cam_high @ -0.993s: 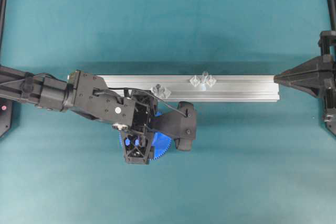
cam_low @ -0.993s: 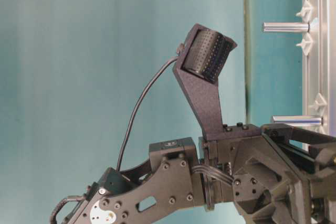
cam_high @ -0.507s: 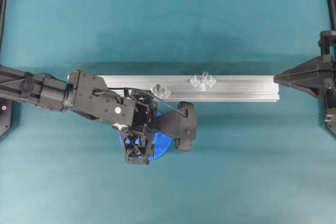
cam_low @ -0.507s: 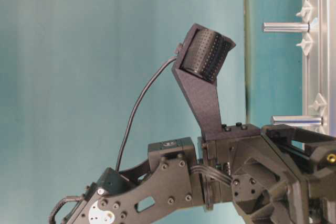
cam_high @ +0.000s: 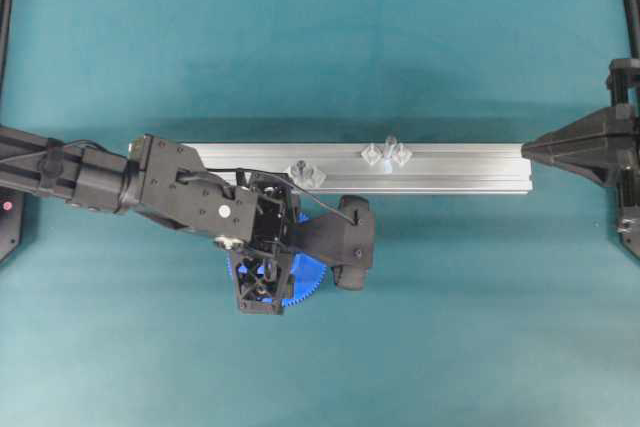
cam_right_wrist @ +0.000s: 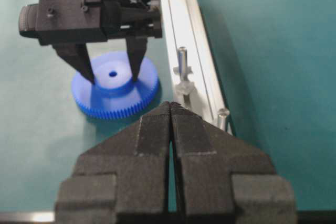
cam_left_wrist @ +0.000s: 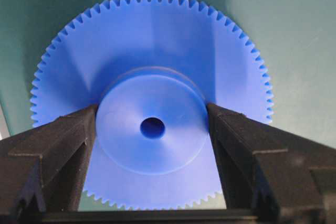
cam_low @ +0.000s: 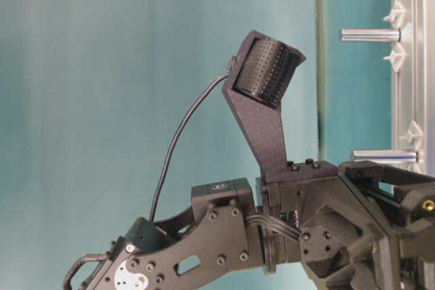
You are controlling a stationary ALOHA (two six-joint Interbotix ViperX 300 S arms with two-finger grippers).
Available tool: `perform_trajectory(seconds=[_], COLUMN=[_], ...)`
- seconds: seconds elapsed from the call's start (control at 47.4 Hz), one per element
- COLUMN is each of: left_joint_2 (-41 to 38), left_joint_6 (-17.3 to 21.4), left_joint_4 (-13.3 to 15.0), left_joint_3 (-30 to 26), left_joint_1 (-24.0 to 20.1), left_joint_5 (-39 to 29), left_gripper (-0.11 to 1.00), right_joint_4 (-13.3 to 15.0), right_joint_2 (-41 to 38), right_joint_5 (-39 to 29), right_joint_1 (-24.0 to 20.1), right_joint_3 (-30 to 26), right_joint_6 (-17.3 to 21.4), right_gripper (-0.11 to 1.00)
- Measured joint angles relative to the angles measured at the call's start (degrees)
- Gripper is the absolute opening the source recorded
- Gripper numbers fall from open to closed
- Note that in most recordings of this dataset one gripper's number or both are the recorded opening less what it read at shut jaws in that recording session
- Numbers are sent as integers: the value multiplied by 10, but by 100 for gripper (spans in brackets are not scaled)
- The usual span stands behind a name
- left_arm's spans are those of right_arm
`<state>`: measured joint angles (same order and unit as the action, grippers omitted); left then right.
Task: Find the location of the shaft and insert the large gear.
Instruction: 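Close the left gripper on the blue gear hub, then lift the blue gear and carry it over the rail toward the right shaft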
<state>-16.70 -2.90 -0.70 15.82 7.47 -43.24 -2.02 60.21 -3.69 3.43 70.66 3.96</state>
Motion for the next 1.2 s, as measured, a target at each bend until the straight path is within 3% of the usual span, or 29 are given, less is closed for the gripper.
perform_trajectory(seconds=[0.591,1.204], left_joint_2=[4,5], left_joint_6=[3,4], left_joint_4=[0,-3], left_joint_3=[-9,-87], left_joint_1=[-1,-2], left_joint_5=[-14,-92], left_gripper=[70,70], right_joint_4=[0,0], right_joint_2=[0,0], right_joint_5=[0,-1], right_joint_1=[0,0], right_joint_3=[0,0], right_joint_6=[0,0], right_gripper=[-2,-2])
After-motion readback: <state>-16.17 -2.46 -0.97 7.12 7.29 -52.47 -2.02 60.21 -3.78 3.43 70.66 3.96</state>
